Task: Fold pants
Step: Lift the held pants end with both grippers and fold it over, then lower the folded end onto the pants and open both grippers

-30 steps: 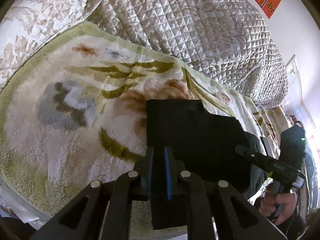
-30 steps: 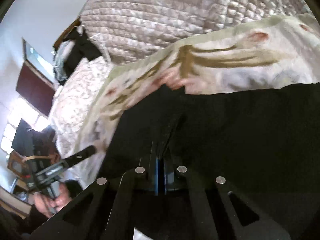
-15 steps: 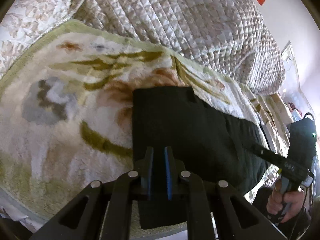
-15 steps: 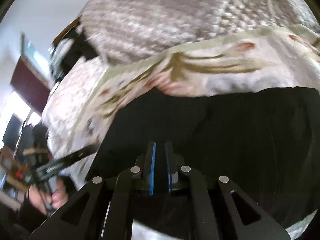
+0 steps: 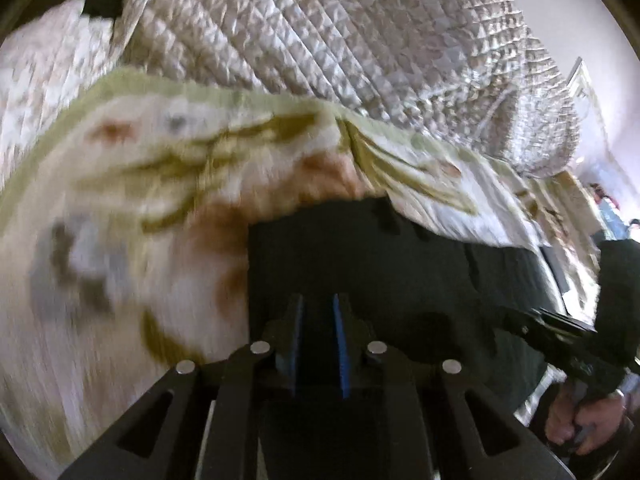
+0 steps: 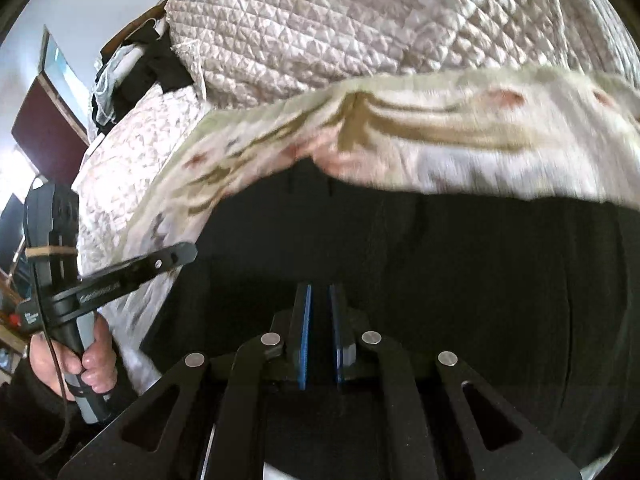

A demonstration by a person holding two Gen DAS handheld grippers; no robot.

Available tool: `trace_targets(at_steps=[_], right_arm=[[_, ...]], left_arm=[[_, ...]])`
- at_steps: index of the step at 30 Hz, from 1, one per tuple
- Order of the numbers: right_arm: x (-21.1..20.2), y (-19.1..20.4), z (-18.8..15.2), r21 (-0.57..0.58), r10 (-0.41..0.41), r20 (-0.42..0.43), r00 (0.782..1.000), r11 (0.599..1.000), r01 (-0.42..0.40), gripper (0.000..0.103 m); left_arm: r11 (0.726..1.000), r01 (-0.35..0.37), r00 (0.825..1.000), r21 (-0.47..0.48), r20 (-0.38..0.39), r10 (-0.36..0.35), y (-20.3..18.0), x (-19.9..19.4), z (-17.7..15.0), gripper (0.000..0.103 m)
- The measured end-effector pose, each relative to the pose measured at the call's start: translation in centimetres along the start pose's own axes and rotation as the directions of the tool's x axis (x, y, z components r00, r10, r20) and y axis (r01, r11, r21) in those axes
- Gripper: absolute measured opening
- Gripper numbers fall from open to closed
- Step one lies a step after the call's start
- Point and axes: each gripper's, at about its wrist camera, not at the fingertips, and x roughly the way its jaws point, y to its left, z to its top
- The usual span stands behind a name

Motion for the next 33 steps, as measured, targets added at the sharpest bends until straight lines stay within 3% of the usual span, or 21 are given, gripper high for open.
trace_targets(at_steps=[4,6,8,13,17,24,29,33], right_arm=[[1.9,0.3,2.2,-0.022,-0.043,0.004,0.999,0.999,0.043,0.010],[2.9,0.0,2.9,-0.030,-0.064,0.013,0.998,0.998,0.064,0.019],[4.4,-0.8,3.2,-0.027,-0.107,-0.012,0.994,0.994,0.107,0.019],[4.4,-1.6,3.3,0.000,-0.095,0.001,0.995,0.995,0.095,0.019],[2.5,-0.6,1.9,-0.024,-0.097,0.011,0.995,0.995,0.098,0.020],[-0.3,1.7,-2.0,-0.102,-0.080,0.013,0.997,0.992,0.080,0.022],[-0.9,3.0,-4.6,-0.180,-0.111,-0.013,0.994,0.978,0.107,0.022],[-1.1,3.4,-6.1,-0.228,-0.131,0.008,0.991,0.965,0.129,0.029]], left_arm=[[0.997,-0.069,0.998,0.023,-0.005,0.069,0.3,2.5,2.2,0.017],[0.997,-0.070,0.997,0.037,-0.029,0.071,0.5,3.8,2.3,0.021],[0.997,-0.067,0.997,0.041,-0.023,0.068,0.6,4.3,2.1,0.021],[0.995,-0.079,0.997,0.069,-0.005,0.079,0.3,3.9,2.1,0.022],[0.990,-0.097,0.995,0.098,-0.007,0.098,-0.5,2.9,1.3,0.028],[0.988,-0.112,0.994,0.106,0.002,0.112,-1.3,-0.1,-2.3,0.028],[0.987,-0.114,0.993,0.114,-0.009,0.116,-1.6,-1.7,-4.8,0.028],[0.982,-0.131,0.991,0.139,0.002,0.132,-2.4,-2.4,-6.7,0.028]])
